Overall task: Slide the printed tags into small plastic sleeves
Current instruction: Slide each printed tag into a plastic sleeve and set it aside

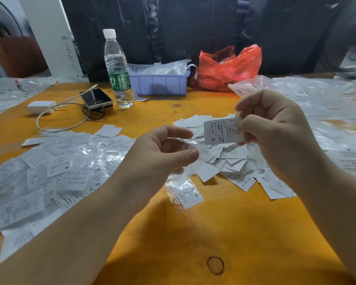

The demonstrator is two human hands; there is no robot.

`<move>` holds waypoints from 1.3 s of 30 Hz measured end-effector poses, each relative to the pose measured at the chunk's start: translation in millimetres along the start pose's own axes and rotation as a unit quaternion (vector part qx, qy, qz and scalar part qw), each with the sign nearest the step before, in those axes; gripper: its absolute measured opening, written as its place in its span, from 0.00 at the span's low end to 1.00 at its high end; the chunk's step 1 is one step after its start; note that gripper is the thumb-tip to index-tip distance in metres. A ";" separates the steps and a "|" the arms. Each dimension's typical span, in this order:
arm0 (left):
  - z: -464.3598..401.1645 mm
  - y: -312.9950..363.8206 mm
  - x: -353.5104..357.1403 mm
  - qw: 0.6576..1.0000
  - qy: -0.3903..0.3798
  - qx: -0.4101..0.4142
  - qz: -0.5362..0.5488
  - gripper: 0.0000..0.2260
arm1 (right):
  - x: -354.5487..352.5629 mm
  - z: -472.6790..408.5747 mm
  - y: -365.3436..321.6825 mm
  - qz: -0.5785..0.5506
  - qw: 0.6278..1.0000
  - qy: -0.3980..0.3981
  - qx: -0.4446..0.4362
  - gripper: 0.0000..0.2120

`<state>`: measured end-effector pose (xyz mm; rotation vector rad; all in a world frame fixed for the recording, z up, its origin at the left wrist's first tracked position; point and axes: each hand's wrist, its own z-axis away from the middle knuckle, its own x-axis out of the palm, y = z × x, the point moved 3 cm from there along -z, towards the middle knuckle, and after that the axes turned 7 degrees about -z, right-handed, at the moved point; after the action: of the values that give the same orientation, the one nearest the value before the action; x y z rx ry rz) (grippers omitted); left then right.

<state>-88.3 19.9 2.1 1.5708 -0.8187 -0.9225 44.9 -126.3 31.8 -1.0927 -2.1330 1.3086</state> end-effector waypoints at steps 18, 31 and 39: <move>-1.3 -1.0 -2.8 0.997 0.005 -0.034 0.067 0.15 | 7.2 -2.4 15.9 -0.233 0.936 -0.074 0.253 0.10; 0.8 2.9 -0.2 0.999 -0.004 -0.020 0.038 0.19 | 11.9 8.5 18.1 -0.177 0.893 -0.195 0.365 0.19; -0.3 0.2 -0.3 0.999 -0.010 -0.028 0.033 0.17 | 12.7 5.1 19.0 -0.143 0.925 -0.133 0.325 0.07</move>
<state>-88.1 20.2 2.4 1.4807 -0.8462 -0.9072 41.5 -114.3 12.0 -0.3332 -1.7114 1.8905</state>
